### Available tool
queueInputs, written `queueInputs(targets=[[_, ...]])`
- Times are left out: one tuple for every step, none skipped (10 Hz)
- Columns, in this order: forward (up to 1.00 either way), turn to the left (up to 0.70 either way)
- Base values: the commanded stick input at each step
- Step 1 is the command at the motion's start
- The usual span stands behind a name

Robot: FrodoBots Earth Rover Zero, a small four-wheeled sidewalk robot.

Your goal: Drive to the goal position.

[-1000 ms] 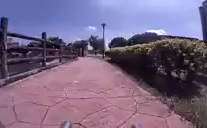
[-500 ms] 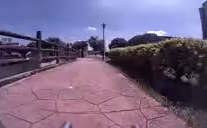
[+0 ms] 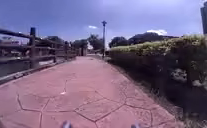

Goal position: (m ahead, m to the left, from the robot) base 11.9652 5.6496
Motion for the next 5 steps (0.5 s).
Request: queueInputs(targets=[[0.70,0.00],[0.70,0.00],[0.70,0.00],[0.70,0.00],[0.70,0.00]])
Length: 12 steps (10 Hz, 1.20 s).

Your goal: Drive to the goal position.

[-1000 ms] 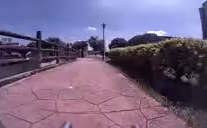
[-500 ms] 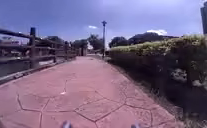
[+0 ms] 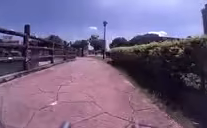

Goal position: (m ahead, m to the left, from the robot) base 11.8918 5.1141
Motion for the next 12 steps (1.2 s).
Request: queueInputs(targets=[[0.70,0.11],[0.70,0.35],[0.70,0.35],[0.70,0.29],[0.70,0.06],[0.70,0.00],[0.70,0.00],[0.70,0.00],[0.70,0.00],[0.70,0.00],[0.70,0.29],[0.70,0.12]])
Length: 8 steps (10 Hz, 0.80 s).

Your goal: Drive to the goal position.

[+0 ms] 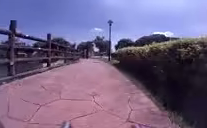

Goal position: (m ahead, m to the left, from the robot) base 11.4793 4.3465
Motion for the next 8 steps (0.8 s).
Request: queueInputs(targets=[[0.70,0.00],[0.70,0.00],[0.70,0.00],[0.70,0.00],[0.67,0.00],[0.08,0.00],[0.00,0.00],[0.00,0.00]])
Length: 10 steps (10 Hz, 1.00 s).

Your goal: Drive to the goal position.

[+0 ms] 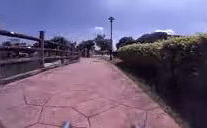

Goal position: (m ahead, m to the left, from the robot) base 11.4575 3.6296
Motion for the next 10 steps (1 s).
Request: queueInputs(targets=[[0.00,0.00],[0.00,0.00],[0.00,0.00],[0.00,0.00],[0.00,0.00],[0.00,0.00],[0.00,0.00],[0.45,0.00],[0.70,0.00],[0.70,0.00]])
